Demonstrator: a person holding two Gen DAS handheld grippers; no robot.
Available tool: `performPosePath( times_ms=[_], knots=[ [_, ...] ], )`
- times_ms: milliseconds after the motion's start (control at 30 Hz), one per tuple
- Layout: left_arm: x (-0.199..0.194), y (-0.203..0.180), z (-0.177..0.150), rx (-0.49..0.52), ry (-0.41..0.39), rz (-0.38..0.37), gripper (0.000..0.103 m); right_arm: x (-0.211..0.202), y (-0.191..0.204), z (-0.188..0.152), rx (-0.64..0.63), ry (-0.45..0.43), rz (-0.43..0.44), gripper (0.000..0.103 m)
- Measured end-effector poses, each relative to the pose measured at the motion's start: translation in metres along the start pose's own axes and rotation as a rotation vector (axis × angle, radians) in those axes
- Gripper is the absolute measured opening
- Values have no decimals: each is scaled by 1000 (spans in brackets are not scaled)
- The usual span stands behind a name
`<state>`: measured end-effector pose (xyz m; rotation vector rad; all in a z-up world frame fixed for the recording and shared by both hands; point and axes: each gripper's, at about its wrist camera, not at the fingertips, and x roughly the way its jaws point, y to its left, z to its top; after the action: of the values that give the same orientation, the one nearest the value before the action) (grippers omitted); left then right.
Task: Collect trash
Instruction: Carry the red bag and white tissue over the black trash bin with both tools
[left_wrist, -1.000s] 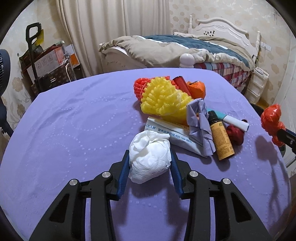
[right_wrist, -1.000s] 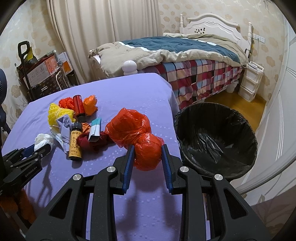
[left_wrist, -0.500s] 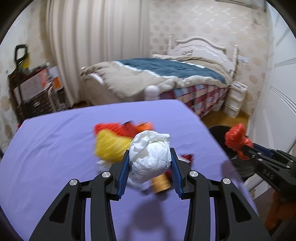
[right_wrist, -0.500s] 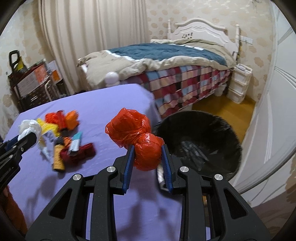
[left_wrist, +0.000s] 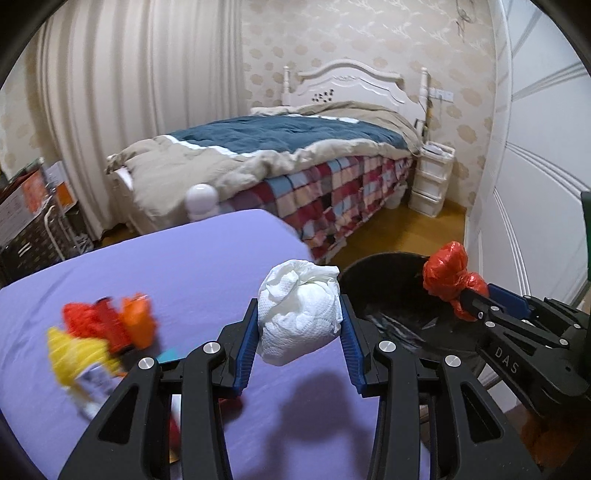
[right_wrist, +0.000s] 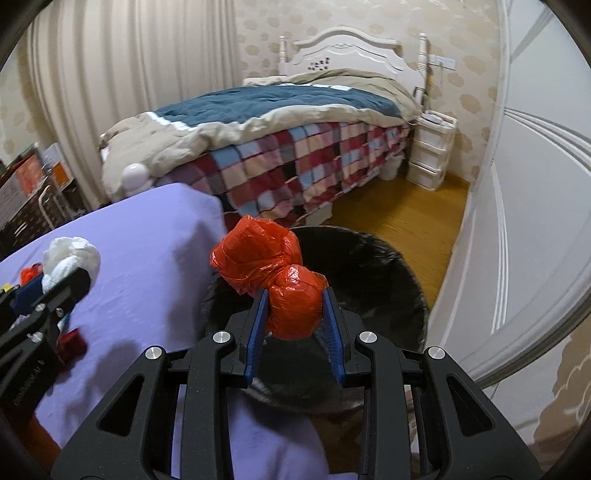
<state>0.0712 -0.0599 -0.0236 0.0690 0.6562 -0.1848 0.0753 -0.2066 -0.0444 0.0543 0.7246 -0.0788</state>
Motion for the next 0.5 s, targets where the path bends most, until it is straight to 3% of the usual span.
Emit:
performPosePath(
  times_ms=[500],
  knots=[
    [71, -56, 21, 80, 63, -2, 42, 48, -45, 12, 63, 44, -35, 29]
  ],
)
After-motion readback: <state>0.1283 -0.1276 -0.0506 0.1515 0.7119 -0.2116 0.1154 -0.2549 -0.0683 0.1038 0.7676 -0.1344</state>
